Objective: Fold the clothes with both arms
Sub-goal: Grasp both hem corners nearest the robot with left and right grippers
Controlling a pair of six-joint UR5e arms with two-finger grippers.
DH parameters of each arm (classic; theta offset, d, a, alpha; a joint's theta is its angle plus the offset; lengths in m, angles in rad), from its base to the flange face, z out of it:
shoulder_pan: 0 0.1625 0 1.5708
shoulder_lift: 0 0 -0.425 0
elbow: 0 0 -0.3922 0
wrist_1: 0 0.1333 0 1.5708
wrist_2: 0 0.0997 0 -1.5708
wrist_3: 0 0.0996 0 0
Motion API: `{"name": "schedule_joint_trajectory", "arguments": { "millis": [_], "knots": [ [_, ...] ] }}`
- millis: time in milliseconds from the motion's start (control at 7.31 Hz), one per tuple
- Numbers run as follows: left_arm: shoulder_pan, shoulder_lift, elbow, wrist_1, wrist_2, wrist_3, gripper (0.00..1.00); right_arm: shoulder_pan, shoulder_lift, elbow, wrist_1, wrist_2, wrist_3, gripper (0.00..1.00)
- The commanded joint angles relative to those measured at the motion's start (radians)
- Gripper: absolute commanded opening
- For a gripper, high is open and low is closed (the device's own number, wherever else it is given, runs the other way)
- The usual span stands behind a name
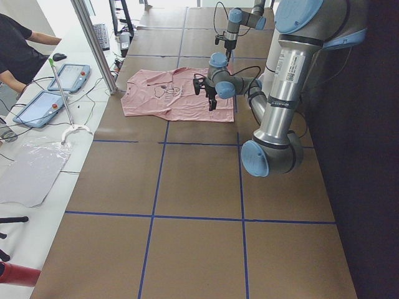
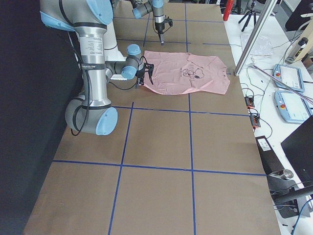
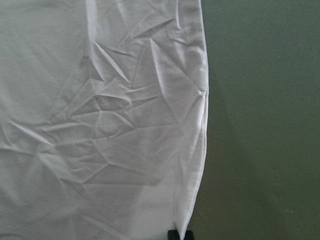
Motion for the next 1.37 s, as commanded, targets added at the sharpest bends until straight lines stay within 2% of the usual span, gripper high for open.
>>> {"name": "schedule_joint_trajectory", "arguments": {
  "millis": [0,273,410,1230],
  "knots": [
    [0.108,0.014,0.004,0.023,0.084,-0.109,1.00,0.009,0.002,0.004,0.001,0.009,-0.011,0.00],
    [0.140,0.020,0.052,0.023,0.101,-0.123,1.00,0.009,0.008,0.007,0.001,0.009,-0.017,0.00],
    [0.153,0.028,0.050,0.021,0.127,-0.124,1.00,0.009,0.009,0.007,0.001,0.009,-0.017,0.00],
    [0.182,0.066,0.041,0.021,0.126,-0.124,1.00,0.009,0.012,0.008,0.001,0.009,-0.016,0.00]
  ]
}}
